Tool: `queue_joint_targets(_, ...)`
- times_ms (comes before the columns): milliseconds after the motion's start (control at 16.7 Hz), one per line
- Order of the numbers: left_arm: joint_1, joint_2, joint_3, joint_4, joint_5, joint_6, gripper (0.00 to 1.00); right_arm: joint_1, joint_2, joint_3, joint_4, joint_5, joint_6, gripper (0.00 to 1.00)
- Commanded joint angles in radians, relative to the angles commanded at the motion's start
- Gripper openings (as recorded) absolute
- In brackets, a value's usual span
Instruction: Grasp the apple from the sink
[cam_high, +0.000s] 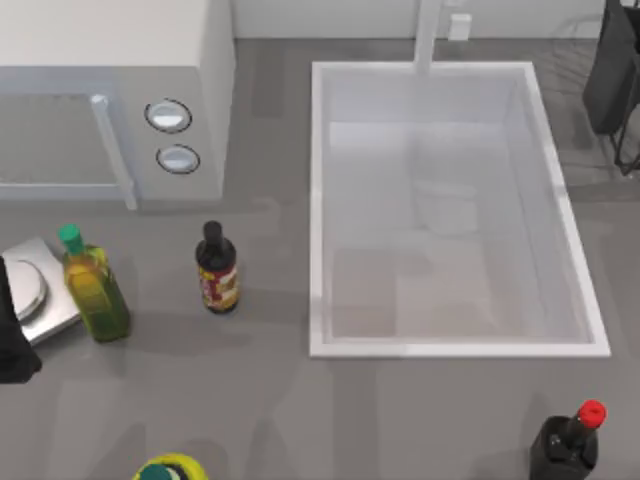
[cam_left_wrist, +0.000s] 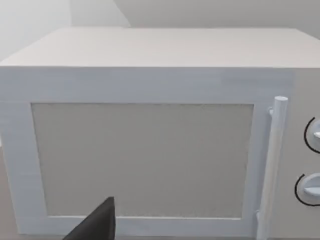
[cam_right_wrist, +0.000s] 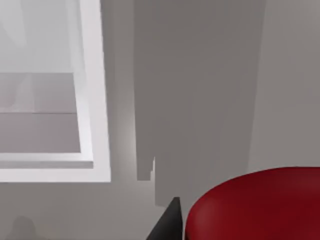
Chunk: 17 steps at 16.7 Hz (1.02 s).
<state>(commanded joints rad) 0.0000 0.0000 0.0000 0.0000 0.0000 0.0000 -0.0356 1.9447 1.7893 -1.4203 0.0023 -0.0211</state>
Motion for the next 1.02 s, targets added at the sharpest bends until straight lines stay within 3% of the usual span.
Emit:
queue_joint_targets(600, 0.0, 0.0, 0.0, 0.0, 0.0, 0.0, 1.0, 0.0, 0.042, -0.34, 0.393, -0.001, 0.002, 0.0)
queue_joint_targets(900, 0.0, 0.0, 0.0, 0.0, 0.0, 0.0, 1.0, 0.0, 0.048, -0.367, 0.419, -0.001, 0.002, 0.0)
queue_joint_targets(1020, 0.0, 0.0, 0.0, 0.0, 0.0, 0.0, 1.0, 0.0, 0.048, -0.367, 0.419, -0.001, 0.002, 0.15)
